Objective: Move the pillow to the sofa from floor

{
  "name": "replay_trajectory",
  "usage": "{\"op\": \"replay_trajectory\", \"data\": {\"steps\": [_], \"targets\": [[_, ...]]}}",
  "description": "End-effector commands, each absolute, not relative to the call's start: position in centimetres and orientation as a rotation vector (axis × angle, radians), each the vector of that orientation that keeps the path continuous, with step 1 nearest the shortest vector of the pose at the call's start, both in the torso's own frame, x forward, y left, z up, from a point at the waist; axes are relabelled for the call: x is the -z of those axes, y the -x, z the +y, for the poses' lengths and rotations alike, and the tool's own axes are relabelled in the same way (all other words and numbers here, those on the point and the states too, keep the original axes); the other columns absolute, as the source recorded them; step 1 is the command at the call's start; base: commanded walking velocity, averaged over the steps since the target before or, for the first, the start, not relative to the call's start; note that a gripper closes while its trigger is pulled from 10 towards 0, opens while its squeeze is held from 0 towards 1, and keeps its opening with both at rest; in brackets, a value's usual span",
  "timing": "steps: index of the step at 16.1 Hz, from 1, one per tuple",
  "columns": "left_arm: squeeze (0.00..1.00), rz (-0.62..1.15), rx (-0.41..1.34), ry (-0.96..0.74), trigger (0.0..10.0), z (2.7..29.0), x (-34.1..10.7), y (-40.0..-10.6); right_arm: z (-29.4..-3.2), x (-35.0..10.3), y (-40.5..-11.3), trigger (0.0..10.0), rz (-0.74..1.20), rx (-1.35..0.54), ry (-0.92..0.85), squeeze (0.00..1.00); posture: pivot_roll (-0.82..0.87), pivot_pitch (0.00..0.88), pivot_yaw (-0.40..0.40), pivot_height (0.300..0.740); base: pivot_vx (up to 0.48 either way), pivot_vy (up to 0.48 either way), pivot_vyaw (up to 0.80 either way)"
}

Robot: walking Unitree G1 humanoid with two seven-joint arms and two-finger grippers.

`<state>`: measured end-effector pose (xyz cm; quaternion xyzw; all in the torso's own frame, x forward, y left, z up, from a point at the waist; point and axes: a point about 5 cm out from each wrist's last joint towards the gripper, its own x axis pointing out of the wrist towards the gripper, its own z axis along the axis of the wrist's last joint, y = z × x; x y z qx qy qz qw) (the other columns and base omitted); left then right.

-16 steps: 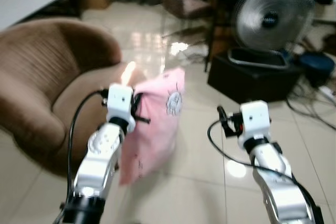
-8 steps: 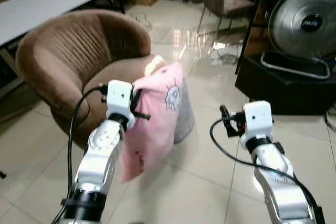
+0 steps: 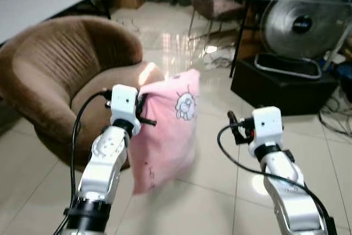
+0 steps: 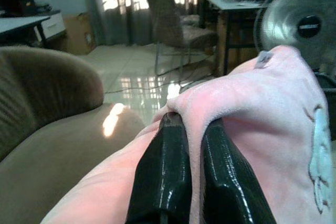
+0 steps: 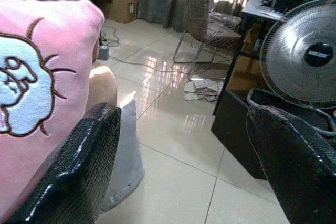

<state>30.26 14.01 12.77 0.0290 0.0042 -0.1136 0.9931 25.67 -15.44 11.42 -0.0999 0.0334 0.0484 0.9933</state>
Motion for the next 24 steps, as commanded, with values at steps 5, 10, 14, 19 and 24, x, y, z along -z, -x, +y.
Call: {"op": "replay_trajectory", "data": {"steps": [5, 10, 14, 19, 24], "targets": [[0.0, -0.055, 0.212, -0.062, 10.0, 14.32, -14.07, -30.58, -15.07, -11.54, -25.96, 10.0, 0.066, -0.114, 0.22, 0.0, -0.08, 0.0, 0.059, 0.74, 0.376, 0.0, 0.0], [0.0, -0.055, 0.212, -0.063, 10.0, 14.3, -14.05, -30.61, -15.07, -11.54, -25.96, 10.0, 0.066, -0.118, 0.235, 0.0, -0.08, 0.0, 0.06, 0.74, 0.387, 0.0, 0.0], [0.0, -0.054, 0.214, -0.063, 10.0, 14.31, -14.02, -30.61, -15.08, -11.51, -25.97, 10.0, 0.066, -0.116, 0.237, 0.0, -0.08, 0.0, 0.061, 0.74, 0.396, 0.0, 0.46], [0.0, -0.052, 0.221, -0.067, 10.0, 14.22, -13.95, -30.63, -15.34, -11.51, -25.97, 10.0, 0.066, -0.093, 0.223, 0.0, -0.08, 0.0, 0.063, 0.74, 0.395, 0.0, 0.0], [0.0, -0.052, 0.226, -0.074, 10.0, 14.16, -13.88, -30.69, -14.88, -11.48, -25.94, 10.0, 0.065, -0.126, 0.241, 0.0, -0.08, 0.0, 0.064, 0.74, 0.393, 0.0, 0.0]]}}
